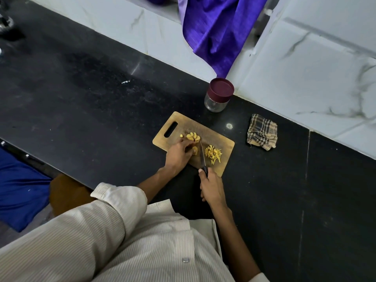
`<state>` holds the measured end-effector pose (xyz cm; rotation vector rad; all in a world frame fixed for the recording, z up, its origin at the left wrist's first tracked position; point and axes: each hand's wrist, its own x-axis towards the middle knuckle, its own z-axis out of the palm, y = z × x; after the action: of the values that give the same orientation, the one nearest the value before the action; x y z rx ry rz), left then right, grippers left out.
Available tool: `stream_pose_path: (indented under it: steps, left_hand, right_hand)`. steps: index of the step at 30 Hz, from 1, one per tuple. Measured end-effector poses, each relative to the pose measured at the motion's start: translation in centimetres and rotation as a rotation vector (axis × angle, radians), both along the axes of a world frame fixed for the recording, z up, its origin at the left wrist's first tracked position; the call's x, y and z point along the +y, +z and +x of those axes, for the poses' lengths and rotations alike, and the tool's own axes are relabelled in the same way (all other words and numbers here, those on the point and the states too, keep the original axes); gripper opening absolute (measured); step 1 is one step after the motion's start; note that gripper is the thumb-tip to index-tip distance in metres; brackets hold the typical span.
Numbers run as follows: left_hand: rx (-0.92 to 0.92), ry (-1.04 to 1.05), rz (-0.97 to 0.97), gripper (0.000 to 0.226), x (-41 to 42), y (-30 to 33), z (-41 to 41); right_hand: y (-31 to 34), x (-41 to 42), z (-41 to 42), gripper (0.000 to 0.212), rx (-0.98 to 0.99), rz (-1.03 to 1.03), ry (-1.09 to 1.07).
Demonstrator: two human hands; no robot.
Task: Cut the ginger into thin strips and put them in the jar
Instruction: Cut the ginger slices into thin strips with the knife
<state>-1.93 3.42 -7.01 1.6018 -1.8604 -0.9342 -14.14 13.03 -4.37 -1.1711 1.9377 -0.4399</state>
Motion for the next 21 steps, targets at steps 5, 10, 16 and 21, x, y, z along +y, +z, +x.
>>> stream_pose_path:
  steps: [5, 10, 16, 21]
  left_hand:
    - [0.003, 0.010, -0.013, 0.028, 0.12, -0.18, -0.08]
    - [0.010, 0.037, -0.013, 0.024, 0.20, -0.42, -0.21]
    - [0.011, 0.039, -0.007, 0.022, 0.13, -0.34, -0.11]
    - [-0.005, 0.048, -0.019, 0.021, 0.30, -0.40, -0.24]
  right_hand:
    - [-0.14, 0.10, 0.04, 0.026, 0.039, -0.010, 0.012]
    - [-0.41, 0.05, -0.34, 0.021, 0.051, 0.018, 0.024]
    - [-0.32, -0.40, 0.09, 0.021, 0.055, -0.026, 0.015]
    - [0.01, -0.65, 0.49, 0.024, 0.073, 0.011, 0.027]
